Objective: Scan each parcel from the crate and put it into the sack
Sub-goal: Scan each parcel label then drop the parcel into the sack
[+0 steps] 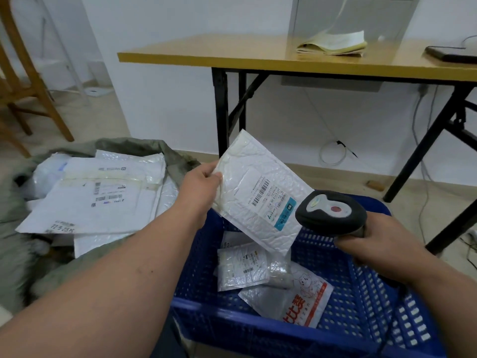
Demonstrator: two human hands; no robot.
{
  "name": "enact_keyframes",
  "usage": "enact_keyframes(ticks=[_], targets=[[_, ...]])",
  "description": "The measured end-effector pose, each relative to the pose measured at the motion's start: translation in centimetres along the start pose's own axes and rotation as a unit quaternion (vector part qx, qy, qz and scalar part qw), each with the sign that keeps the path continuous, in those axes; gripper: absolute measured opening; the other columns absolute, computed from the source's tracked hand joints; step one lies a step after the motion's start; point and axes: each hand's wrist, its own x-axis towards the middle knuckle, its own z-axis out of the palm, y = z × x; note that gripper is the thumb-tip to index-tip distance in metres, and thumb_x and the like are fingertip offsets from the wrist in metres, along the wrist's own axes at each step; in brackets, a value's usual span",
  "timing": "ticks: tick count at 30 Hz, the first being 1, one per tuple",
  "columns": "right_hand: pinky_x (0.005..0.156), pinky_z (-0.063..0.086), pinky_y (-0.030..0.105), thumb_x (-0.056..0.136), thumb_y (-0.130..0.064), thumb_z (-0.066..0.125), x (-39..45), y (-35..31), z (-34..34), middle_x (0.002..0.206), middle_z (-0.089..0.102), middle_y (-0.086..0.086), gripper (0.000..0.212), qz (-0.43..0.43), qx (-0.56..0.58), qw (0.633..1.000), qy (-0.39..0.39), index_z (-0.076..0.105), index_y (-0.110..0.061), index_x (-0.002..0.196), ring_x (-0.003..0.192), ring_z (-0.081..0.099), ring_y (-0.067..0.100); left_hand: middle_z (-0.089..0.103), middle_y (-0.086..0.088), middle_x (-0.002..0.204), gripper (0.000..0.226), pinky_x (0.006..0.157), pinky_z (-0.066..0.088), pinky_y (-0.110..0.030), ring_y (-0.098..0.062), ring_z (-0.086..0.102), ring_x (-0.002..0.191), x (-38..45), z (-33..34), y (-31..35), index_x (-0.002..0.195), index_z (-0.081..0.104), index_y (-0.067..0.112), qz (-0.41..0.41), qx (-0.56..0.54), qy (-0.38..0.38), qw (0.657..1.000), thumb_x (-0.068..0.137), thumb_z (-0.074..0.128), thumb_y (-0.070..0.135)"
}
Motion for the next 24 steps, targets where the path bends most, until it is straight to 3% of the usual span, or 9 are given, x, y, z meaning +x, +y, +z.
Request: enact_keyframes(ticks=[5, 10, 12, 14, 15, 18, 20, 22, 24], targets=[[0.044, 0.044, 0.012, 0.080, -0.023, 0.074, 1.3, -1.9, 1.6, 0.071, 0.069, -0.023, 0.012, 0.000, 0.011, 1.000, 0.013, 0.063, -0.025, 0.085, 0.060, 0.067, 0.002, 0.070, 0.012, 0.100, 0.030, 0.070, 0.057, -0.022, -0.010, 0.068, 0.093, 0.1, -4.0, 1.2, 0.113, 0.066, 0.032, 0.021, -0.054, 0.118, 0.991, 0.098, 0.050, 0.012], [0.051, 0.044, 0.021, 0.079, -0.018, 0.073, 3.0, -4.5, 3.7, 0.060, 0.068, -0.013, 0.009, -0.016, -0.006, 1.000, 0.019, 0.065, -0.017, 0.075, 0.057, 0.063, 0.002, 0.060, 0.011, 0.127, 0.057, 0.089, 0.057, -0.037, -0.012, 0.068, 0.097, 0.9, -10.0, 1.3, 0.142, 0.044, 0.043, 0.006, -0.193, 0.299, 0.935, 0.094, 0.042, 0.011], [0.046, 0.043, 0.017, 0.080, -0.016, 0.072, 3.7, -5.9, 4.8, 0.055, 0.067, -0.007, 0.007, -0.015, 0.026, 1.000, 0.008, 0.065, -0.016, 0.077, 0.050, 0.064, 0.004, 0.065, 0.015, 0.122, 0.048, 0.089, 0.057, -0.036, -0.012, 0.069, 0.095, 0.8, -12.6, 1.4, 0.130, 0.055, 0.052, 0.002, -0.280, 0.361, 0.889, 0.091, 0.047, 0.023], [0.040, 0.040, 0.012, 0.080, -0.012, 0.070, 4.5, -7.5, 6.0, 0.049, 0.064, -0.002, 0.008, -0.016, 0.064, 0.998, 0.003, 0.064, -0.014, 0.076, 0.044, 0.062, 0.004, 0.074, 0.019, 0.093, 0.025, 0.093, 0.055, -0.036, -0.014, 0.071, 0.095, 0.8, -14.8, 1.1, 0.096, 0.073, 0.054, 0.000, -0.288, 0.400, 0.870, 0.094, 0.052, 0.040], [0.038, 0.039, 0.011, 0.081, -0.010, 0.070, 4.9, -8.2, 6.7, 0.049, 0.063, -0.002, 0.009, -0.019, 0.077, 0.997, 0.001, 0.064, -0.014, 0.075, 0.042, 0.060, 0.004, 0.074, 0.018, 0.092, 0.028, 0.098, 0.052, -0.036, -0.017, 0.069, 0.102, 0.7, -15.7, 0.8, 0.098, 0.073, 0.051, -0.017, -0.264, 0.420, 0.868, 0.099, 0.048, 0.039], [0.039, 0.040, 0.013, 0.081, -0.012, 0.071, 6.1, -10.0, 8.7, 0.048, 0.064, -0.001, 0.010, -0.024, 0.090, 0.996, -0.016, 0.063, -0.012, 0.075, 0.041, 0.060, 0.006, 0.055, -0.011, 0.138, 0.047, 0.097, 0.046, -0.037, -0.032, 0.052, 0.127, 0.6, -18.0, -0.5, 0.148, 0.038, 0.023, -0.082, -0.191, 0.474, 0.856, 0.101, 0.043, 0.013], [0.040, 0.041, 0.015, 0.081, -0.015, 0.071, 6.9, -10.7, 9.9, 0.050, 0.065, -0.003, 0.008, -0.021, 0.087, 0.996, -0.027, 0.064, -0.013, 0.077, 0.042, 0.061, 0.006, 0.044, -0.017, 0.146, 0.053, 0.094, 0.043, -0.035, -0.035, 0.043, 0.134, 1.2, -19.1, -1.5, 0.149, 0.033, 0.013, -0.149, -0.149, 0.467, 0.859, 0.098, 0.047, 0.016], [0.040, 0.041, 0.014, 0.081, -0.015, 0.070, 7.7, -11.3, 10.9, 0.049, 0.064, -0.003, 0.010, -0.016, 0.089, 0.995, -0.030, 0.063, -0.013, 0.074, 0.041, 0.060, 0.005, 0.036, -0.014, 0.151, 0.057, 0.110, 0.035, -0.037, -0.032, 0.030, 0.141, 1.3, -19.9, -2.4, 0.145, 0.038, 0.013, -0.232, 0.088, 0.411, 0.877, 0.092, 0.056, 0.024], [0.038, 0.039, 0.012, 0.080, -0.016, 0.069, 8.3, -11.5, 11.5, 0.048, 0.064, -0.002, 0.013, -0.008, 0.087, 0.996, -0.028, 0.061, -0.012, 0.070, 0.040, 0.058, 0.004, 0.018, -0.012, 0.160, 0.062, 0.117, 0.027, -0.043, -0.032, 0.023, 0.144, 1.6, -20.7, -2.6, 0.149, 0.033, 0.014, -0.218, 0.005, 0.427, 0.878, 0.091, 0.053, 0.020]])
